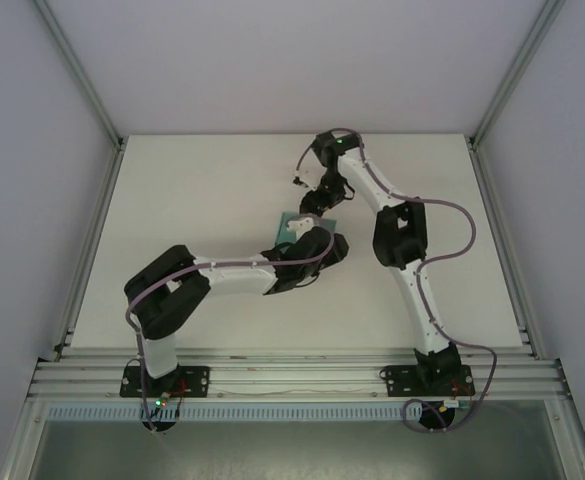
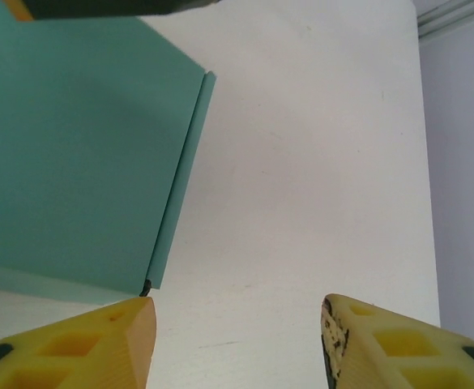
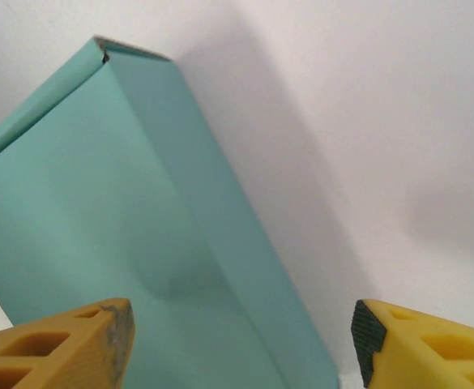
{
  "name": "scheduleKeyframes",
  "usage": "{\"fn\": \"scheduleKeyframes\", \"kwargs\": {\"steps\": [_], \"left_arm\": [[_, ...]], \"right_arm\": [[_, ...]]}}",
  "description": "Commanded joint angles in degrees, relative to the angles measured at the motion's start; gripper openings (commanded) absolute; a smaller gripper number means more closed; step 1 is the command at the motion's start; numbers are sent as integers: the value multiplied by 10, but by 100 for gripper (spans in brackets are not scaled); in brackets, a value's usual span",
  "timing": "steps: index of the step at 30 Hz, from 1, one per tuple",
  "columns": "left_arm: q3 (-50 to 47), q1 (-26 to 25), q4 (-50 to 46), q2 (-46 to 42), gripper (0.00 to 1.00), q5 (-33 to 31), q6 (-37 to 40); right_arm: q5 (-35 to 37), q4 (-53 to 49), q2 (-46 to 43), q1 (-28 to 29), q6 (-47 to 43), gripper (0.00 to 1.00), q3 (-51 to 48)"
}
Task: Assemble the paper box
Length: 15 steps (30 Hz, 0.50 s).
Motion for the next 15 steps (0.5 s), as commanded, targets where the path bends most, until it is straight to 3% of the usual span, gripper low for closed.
{"fn": "scheduleKeyframes", "kwargs": {"steps": [1,5,7,9,12,15], "left_arm": [[-16,1,-1,-56,71,-25,36],[-25,1,-7,-117,100,-53,105],[-31,8,-39,-161,100,-103,150],[-48,34,-75,-218,100,-151,202],[-98,126,-113,-313,100,-183,258],[-141,248,-165,-391,100,-193,295]], "right_arm": [[-5,-8,-63,-11,-42,78,30],[-7,0,-94,-22,-17,85,35],[-11,15,-118,-33,13,100,19],[-5,55,-161,-49,55,100,-32],[31,175,-270,-69,112,100,-202],[97,369,-427,-85,176,100,-439]]}}
